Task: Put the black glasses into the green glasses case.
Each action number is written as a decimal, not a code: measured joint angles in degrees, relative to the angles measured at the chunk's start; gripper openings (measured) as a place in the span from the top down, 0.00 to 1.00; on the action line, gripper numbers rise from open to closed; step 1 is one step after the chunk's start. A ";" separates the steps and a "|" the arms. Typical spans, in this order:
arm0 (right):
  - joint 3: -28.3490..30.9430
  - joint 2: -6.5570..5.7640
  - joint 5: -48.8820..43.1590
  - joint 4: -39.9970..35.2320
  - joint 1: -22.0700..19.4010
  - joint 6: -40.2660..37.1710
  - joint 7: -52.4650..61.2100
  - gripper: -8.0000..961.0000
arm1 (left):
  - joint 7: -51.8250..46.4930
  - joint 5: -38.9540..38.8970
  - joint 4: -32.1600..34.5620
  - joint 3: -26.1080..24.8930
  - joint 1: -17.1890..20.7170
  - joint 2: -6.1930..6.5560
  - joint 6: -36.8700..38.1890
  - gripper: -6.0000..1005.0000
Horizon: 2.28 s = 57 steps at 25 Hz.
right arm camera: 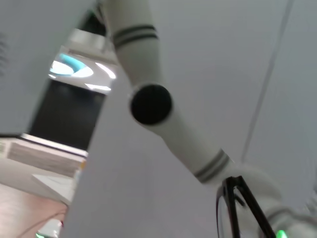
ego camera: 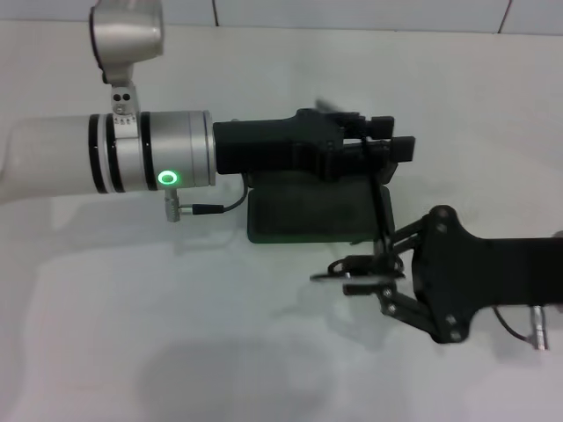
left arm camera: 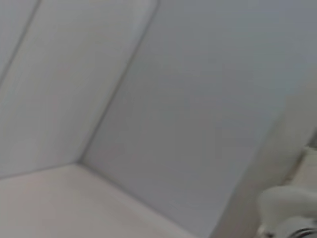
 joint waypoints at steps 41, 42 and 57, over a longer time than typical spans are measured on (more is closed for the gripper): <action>-5.42 -0.02 6.19 -5.29 -4.68 22.52 -1.00 0.86 | 11.11 0.36 0.29 -16.49 5.34 0.40 2.38 0.47; -7.91 -0.01 7.47 -7.55 -5.16 25.59 0.40 0.86 | 11.06 0.25 0.37 -16.59 5.56 0.46 2.37 0.47; -42.05 -0.03 7.94 -39.00 -14.37 76.19 10.52 0.86 | 10.46 0.44 0.36 -16.92 6.57 1.10 2.09 0.47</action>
